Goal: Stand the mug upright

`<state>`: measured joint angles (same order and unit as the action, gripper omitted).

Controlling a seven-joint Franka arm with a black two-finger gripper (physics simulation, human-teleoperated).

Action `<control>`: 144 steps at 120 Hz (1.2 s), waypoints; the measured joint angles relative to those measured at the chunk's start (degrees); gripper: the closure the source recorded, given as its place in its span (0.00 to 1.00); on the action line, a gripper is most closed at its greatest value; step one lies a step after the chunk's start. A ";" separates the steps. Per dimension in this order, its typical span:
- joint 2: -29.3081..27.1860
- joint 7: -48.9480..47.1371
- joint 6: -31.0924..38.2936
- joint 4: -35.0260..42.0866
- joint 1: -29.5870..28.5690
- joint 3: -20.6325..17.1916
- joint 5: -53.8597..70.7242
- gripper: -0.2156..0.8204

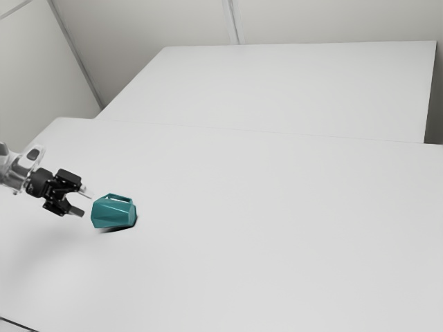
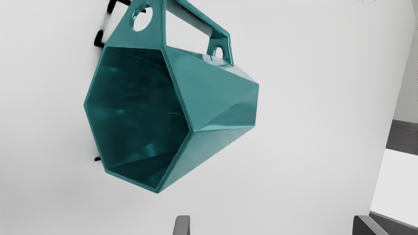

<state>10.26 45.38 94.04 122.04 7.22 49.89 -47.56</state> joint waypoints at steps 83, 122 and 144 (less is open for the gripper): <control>15.47 16.01 -7.70 -10.44 -6.06 -3.02 -10.00 0.29; 17.69 19.77 -9.12 -10.85 -6.60 -5.11 -13.09 0.30; 18.26 21.20 -9.34 -10.84 -6.60 -5.81 -14.47 0.44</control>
<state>28.52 66.57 84.70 111.20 0.62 44.08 -62.03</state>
